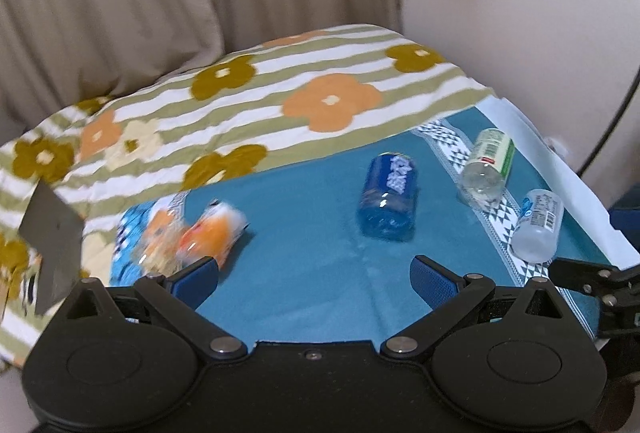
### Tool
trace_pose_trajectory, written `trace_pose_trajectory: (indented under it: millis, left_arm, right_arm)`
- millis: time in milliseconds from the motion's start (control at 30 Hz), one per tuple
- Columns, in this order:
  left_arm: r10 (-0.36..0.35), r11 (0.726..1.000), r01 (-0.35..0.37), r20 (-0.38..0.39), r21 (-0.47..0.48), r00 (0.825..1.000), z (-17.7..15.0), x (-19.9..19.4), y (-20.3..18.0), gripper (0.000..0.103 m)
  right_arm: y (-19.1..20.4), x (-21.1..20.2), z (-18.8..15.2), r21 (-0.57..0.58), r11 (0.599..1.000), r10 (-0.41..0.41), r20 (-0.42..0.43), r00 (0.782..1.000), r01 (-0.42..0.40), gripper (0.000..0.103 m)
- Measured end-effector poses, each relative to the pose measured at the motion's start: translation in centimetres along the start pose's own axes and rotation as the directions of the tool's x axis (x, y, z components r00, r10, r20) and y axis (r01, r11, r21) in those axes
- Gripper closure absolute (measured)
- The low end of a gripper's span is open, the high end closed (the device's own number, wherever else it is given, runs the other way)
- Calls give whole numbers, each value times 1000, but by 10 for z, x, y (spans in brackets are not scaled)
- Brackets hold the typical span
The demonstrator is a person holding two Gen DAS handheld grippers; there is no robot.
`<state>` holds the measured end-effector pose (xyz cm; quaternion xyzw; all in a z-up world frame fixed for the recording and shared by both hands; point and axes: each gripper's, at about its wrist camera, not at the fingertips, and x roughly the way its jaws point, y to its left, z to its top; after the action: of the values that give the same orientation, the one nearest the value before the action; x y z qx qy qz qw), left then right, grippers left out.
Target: Flip cup upright
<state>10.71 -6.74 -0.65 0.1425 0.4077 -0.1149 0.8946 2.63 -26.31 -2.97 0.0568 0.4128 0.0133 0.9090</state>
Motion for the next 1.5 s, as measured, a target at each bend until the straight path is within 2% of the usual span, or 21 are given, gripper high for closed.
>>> trace_pose_trajectory:
  millis: [100,233,433,800,1000,1067,1133,1500]
  left_arm:
    - [-9,999,9,-7,49,1000,18,21,-12,0]
    - [-36,996,38,-27,76,999,40,51,-25,0]
    - [-62,987,77,-109,142,992,61,106,-52,0]
    - [-80,975,131,-272,176,959,74,185,-68,3]
    - [-80,976,139,-318,170,945,75,208,-73,14]
    - [-75,976,138,-336,167,939,73,214,-74,26]
    - [-73,977,138,-354,161,932,72,217,-74,33]
    - [-74,983,127,-343,132,936,70,208,-68,34]
  right_arm:
    - [-15,5,0,-10,1000,-4,18,1000,4,0]
    - [-37,20,3,-21,1000,0,-2,1000,0,0]
    - [-63,42,9,-35,999,-3,-3,1000,3,0]
    - [-88,84,22,-45,997,58,-19,998,-58,0]
    - [-92,100,22,-42,994,96,-43,994,-97,0]
    - [-92,103,23,-40,994,103,-47,994,-105,0]
    - [-93,106,24,-39,993,109,-50,993,-111,0]
    - [-95,110,31,-41,991,124,-39,991,-126,0]
